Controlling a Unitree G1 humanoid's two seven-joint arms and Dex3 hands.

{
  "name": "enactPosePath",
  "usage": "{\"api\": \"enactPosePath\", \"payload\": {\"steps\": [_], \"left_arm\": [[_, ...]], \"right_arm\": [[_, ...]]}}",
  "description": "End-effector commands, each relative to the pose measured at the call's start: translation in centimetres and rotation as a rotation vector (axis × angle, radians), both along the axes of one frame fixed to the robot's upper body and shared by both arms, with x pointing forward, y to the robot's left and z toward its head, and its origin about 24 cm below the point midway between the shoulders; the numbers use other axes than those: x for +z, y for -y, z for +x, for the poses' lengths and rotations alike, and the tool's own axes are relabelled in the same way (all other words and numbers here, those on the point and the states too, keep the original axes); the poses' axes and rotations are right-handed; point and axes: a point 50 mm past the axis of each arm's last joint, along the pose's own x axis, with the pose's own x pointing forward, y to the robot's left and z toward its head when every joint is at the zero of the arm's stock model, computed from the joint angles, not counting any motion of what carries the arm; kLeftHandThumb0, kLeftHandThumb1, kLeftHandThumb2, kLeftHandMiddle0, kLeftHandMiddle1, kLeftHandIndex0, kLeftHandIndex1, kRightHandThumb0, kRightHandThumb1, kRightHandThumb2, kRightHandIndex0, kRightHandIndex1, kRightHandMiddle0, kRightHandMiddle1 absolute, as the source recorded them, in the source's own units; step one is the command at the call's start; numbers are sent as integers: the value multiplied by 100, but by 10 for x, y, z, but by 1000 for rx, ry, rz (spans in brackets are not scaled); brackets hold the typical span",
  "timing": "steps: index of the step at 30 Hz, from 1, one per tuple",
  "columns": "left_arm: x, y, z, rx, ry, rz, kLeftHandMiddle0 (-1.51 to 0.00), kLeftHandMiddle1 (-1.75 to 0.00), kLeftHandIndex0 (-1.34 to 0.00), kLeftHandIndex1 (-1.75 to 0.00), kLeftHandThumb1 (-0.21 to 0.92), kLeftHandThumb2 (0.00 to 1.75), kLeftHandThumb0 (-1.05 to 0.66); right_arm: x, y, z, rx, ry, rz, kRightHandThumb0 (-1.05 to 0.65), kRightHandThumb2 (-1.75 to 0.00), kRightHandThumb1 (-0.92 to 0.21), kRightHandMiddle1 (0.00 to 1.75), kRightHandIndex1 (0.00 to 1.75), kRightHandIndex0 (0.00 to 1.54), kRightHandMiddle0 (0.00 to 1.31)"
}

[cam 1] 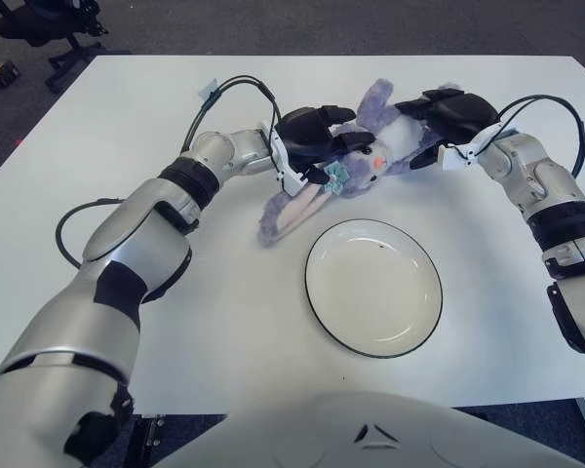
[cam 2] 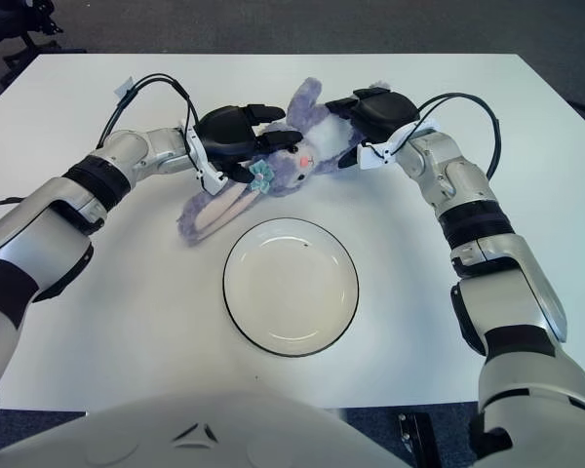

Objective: Put the doll into the plate.

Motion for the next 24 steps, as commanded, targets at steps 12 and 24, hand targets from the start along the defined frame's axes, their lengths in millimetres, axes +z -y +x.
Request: {"api": "enactPosePath", "payload": {"steps": [12,24], "left_arm": [[-8,2,-2,-20,-30,41,-32,0,-35,0,92,112,-73],[-8,2,-4,-36,-46,21,-32,-1,-36,-1,92,112,-73]], "right_arm": [[9,-8,4,17,52,0,-57,0,-88,0,0,33,36],[5,-26,13,17,-23,-47,-58,0,-88,0,0,31,36]]}}
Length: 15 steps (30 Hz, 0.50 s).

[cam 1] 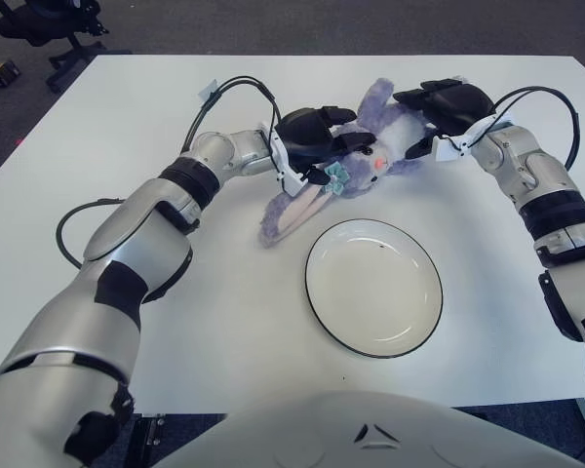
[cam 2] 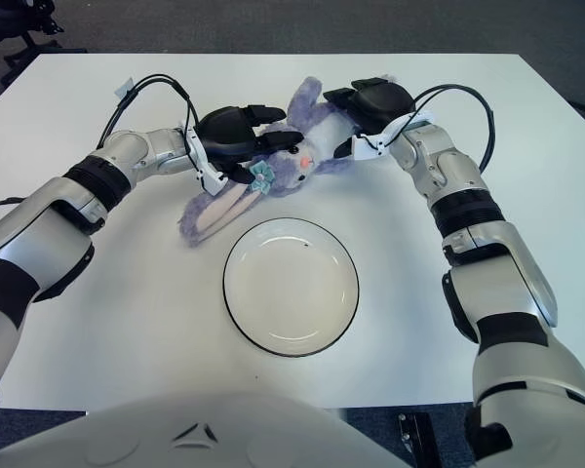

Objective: Put the doll into the plate.

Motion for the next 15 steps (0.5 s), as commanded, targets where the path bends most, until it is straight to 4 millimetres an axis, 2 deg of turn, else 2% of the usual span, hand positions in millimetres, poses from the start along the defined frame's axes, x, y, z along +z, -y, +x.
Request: {"api": "enactPosePath", "payload": {"steps": [1,15], "left_arm": [[-6,2,-3,-24,-21,43,-32,-1,-36,-1,92,112,-73],[-5,3,-4,-43,-24,34,-34,-1,-37,-1,92,113,-72]], "right_arm": [[0,-11,5,3,-37,-29,-58,0,-88,0,0,31,36],[-9,-18,10,-32,-157,-16,-59,-1,-90,0,0,28,34]]}}
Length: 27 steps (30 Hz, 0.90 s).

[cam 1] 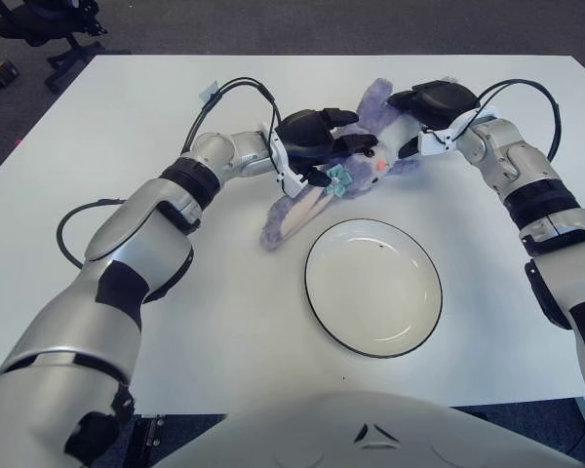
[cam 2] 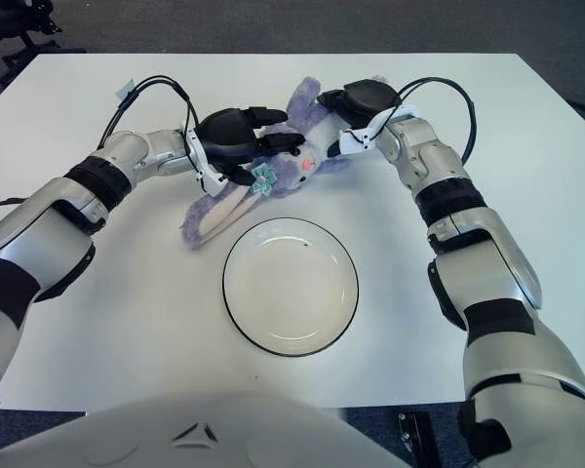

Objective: Put the doll into the plate.

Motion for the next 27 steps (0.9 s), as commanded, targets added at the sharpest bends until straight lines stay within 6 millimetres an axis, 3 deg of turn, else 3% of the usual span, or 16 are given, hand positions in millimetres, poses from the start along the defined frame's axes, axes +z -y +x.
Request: {"api": "enactPosePath", "payload": {"steps": [1,9,19,27], "left_arm": [[-4,3,-3,-31,-15,34,-35,-1,-38,-1,92,113,-71],[-4,3,-4,-39,-19,25,-37,-2,-38,-2,92,114,-71],[-3,5,-5,-48,-23,16,-40,-2,-39,-2,92,114,-69],[-2,5,-6,-58,-17,-1,-47,-4,-42,-3,92,115,-68]], "right_arm": [[-4,-7,2,-6,-66,20,-59,-1,-90,0,0,28,34],[-10,-5,6,-40,-137,52,-58,-1,-92,0,1,30,33],[-19,0,8,-46,-191,63,-50,0,-92,1,4,48,35],[-25,2,9,-66,-264,28,-53,-2,-92,2,3,49,37]]}}
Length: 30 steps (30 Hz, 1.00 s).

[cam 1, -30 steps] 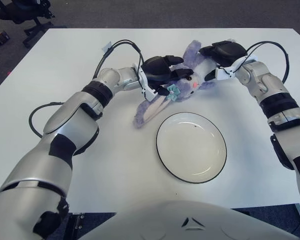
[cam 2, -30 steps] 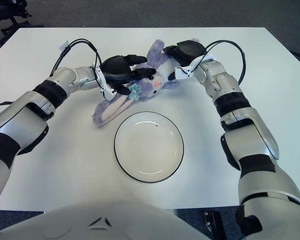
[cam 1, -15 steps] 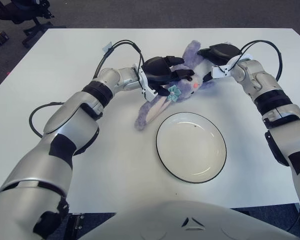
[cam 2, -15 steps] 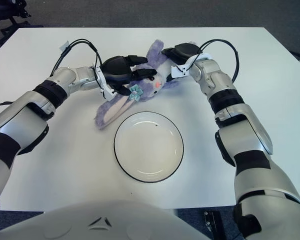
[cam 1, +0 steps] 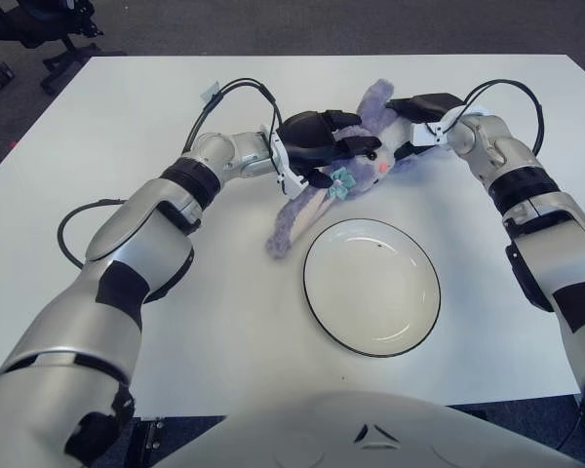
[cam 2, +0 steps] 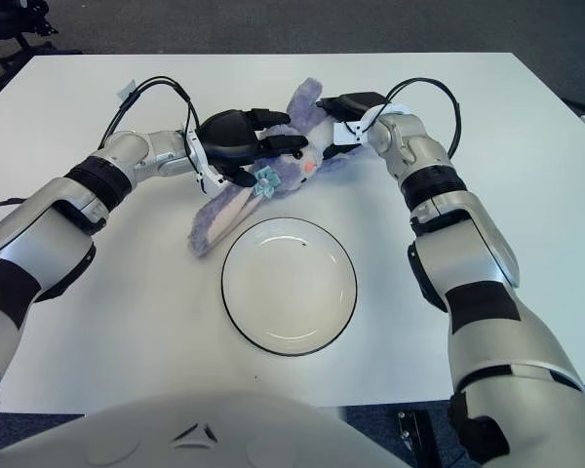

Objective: Put the doll into the plate.

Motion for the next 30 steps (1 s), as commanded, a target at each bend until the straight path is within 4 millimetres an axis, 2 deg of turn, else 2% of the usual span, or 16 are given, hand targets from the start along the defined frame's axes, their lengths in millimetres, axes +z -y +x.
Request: {"api": "enactPosePath", "payload": {"steps": [1,7,10,12,15,16,17,18,19,21,24,27,30], "left_arm": [[-3,2,-3,-32,-7,17,-48,-4,-42,-3,92,115,-68],[-2,2,-3,-35,-5,10,-50,-4,-44,-4,92,115,-68],[-2,1,-3,-36,-5,6,-51,-4,-45,-4,92,115,-67],[-2,2,-4,-36,-5,4,-52,-4,-45,-4,92,116,-67],[-2,2,-4,-37,-4,3,-52,-3,-46,-4,92,116,-67],[-2,2,-4,-37,-4,2,-53,-3,-46,-4,92,116,-67],[-2,2,-4,-37,-4,1,-53,-3,-46,-4,92,116,-67],[-2,2,-4,-37,-4,0,-53,-3,-46,-4,92,116,-67],[-2,2,-4,-38,-4,0,-53,-3,-46,-4,92,116,-67],[-1,2,-4,-39,-4,-1,-53,-3,-47,-4,92,116,-67],[-1,2,-4,-40,-4,-2,-53,-3,-47,-4,92,116,-67],[-1,2,-4,-40,-3,-5,-54,-2,-47,-4,92,116,-66],[-1,2,-4,-40,-2,-7,-54,-2,-48,-4,92,116,-66]], "right_arm": [[-17,-3,-2,-3,-94,-42,-53,-3,-92,2,3,49,37],[-20,-1,-2,-9,-115,-75,-54,-3,-92,3,2,49,40],[-21,1,-2,-14,-116,-102,-53,-3,-92,9,2,49,51],[-21,2,-2,-14,-112,-114,-52,-3,-92,35,1,52,51],[-22,3,-2,-13,-100,-131,-52,-3,-92,52,0,54,47],[-23,4,-3,-13,-81,-148,-48,-2,-92,71,7,63,47],[-24,5,-3,-12,-66,-160,-44,-7,-92,94,42,60,51],[-25,5,-3,-12,-44,-166,-43,-9,-92,102,58,57,52],[-25,6,-3,-12,-31,-167,-33,-24,-85,117,85,54,52],[-27,7,-4,-14,-7,-164,-14,-73,-62,147,127,54,46],[-30,9,-5,-19,18,-154,-5,-101,-48,166,149,54,43],[-34,12,-6,-30,58,-120,-1,-122,-37,172,166,56,42],[-35,12,-7,-31,71,-112,0,-130,-33,174,172,57,42]]}}
